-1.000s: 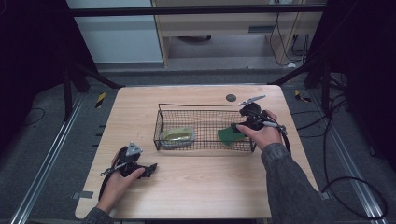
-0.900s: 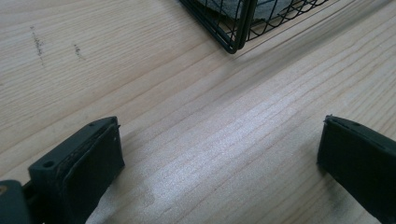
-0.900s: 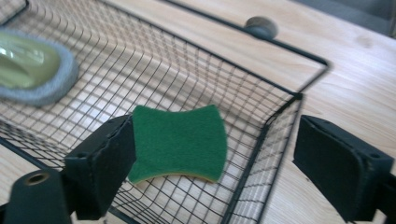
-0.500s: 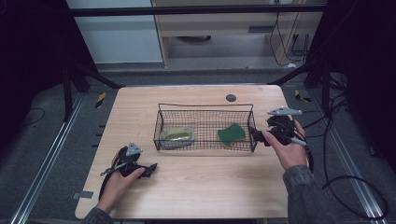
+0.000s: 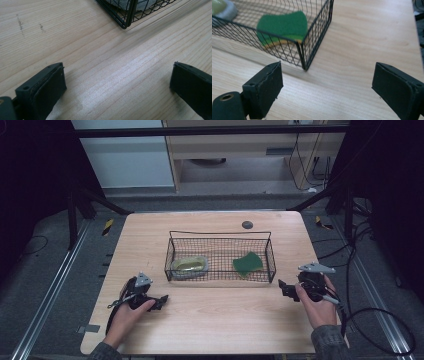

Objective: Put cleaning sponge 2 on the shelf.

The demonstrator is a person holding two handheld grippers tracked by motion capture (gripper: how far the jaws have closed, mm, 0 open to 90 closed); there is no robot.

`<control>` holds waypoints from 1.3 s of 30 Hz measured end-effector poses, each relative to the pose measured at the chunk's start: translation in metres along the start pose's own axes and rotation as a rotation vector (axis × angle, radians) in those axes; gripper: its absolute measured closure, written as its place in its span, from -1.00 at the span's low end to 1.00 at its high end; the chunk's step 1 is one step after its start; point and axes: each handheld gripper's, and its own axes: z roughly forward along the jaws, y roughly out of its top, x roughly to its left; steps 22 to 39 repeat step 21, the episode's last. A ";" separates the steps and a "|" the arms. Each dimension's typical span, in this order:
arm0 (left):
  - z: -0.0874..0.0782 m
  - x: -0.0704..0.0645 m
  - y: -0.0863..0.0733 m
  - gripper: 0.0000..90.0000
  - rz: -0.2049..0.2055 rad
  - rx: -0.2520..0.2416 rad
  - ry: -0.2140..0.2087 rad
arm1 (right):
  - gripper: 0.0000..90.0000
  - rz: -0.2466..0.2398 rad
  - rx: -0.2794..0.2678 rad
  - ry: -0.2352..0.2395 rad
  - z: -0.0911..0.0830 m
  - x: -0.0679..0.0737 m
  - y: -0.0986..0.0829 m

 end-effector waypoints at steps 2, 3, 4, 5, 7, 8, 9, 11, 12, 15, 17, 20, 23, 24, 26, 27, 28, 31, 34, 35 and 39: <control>0.000 0.000 0.000 -1.00 -0.001 0.000 0.000 | -0.80 0.000 0.010 -0.011 0.007 0.000 -0.006; 0.000 0.000 0.000 -1.00 -0.001 -0.001 -0.001 | -0.80 0.005 0.010 -0.019 0.011 0.000 -0.010; 0.000 0.000 0.000 -1.00 -0.001 -0.001 0.000 | -0.80 0.014 0.008 -0.025 0.015 0.000 -0.014; 0.000 0.000 0.000 -1.00 0.001 0.002 -0.001 | -0.81 0.010 0.014 -0.032 0.021 0.000 -0.019; 0.000 0.000 0.000 -1.00 0.002 0.001 -0.001 | -0.82 0.018 0.035 -0.051 0.032 0.000 -0.027; 0.000 0.000 0.000 -1.00 0.001 0.002 -0.001 | -0.83 0.021 0.043 -0.057 0.035 0.000 -0.030; 0.000 0.000 0.000 -1.00 0.001 0.001 -0.001 | -0.82 0.024 0.049 -0.065 0.040 0.000 -0.033; 0.000 0.000 0.000 -1.00 0.002 0.001 0.000 | -0.82 0.038 0.061 -0.083 0.048 0.000 -0.040; 0.000 0.000 0.000 -1.00 0.002 0.002 0.000 | -0.82 0.045 0.061 -0.086 0.051 0.000 -0.042; 0.000 0.000 0.000 -1.00 0.003 0.001 -0.001 | -0.85 0.074 0.054 -0.086 0.055 -0.002 -0.046; 0.000 0.000 0.000 -1.00 0.003 0.001 -0.001 | -0.87 0.076 0.056 -0.089 0.056 -0.002 -0.045; 0.000 0.000 0.000 -1.00 0.003 0.001 -0.001 | -0.90 0.063 0.061 -0.090 0.057 -0.001 -0.045; 0.000 0.000 0.000 -1.00 0.002 0.001 -0.001 | -0.91 0.060 0.063 -0.087 0.057 -0.001 -0.045; 0.000 0.000 0.000 -1.00 0.002 0.001 -0.001 | -0.91 0.060 0.063 -0.087 0.057 -0.001 -0.045; 0.000 0.000 0.000 -1.00 0.002 0.001 -0.001 | -0.91 0.060 0.063 -0.087 0.057 -0.001 -0.045; 0.000 0.000 0.000 -1.00 0.002 0.001 -0.001 | -0.91 0.060 0.063 -0.087 0.057 -0.001 -0.045; 0.000 0.000 0.000 -1.00 0.002 0.001 -0.001 | -0.91 0.060 0.063 -0.087 0.057 -0.001 -0.045; 0.000 0.000 0.000 -1.00 0.002 0.001 -0.001 | -0.91 0.060 0.063 -0.087 0.057 -0.001 -0.045; 0.000 0.000 0.000 -1.00 0.002 0.001 -0.001 | -0.91 0.060 0.063 -0.087 0.057 -0.001 -0.045; 0.000 0.000 0.000 -1.00 0.002 0.001 -0.001 | -0.91 0.060 0.063 -0.087 0.057 -0.001 -0.045; 0.000 0.000 0.000 -1.00 0.002 0.001 -0.001 | -0.91 0.060 0.063 -0.087 0.057 -0.001 -0.045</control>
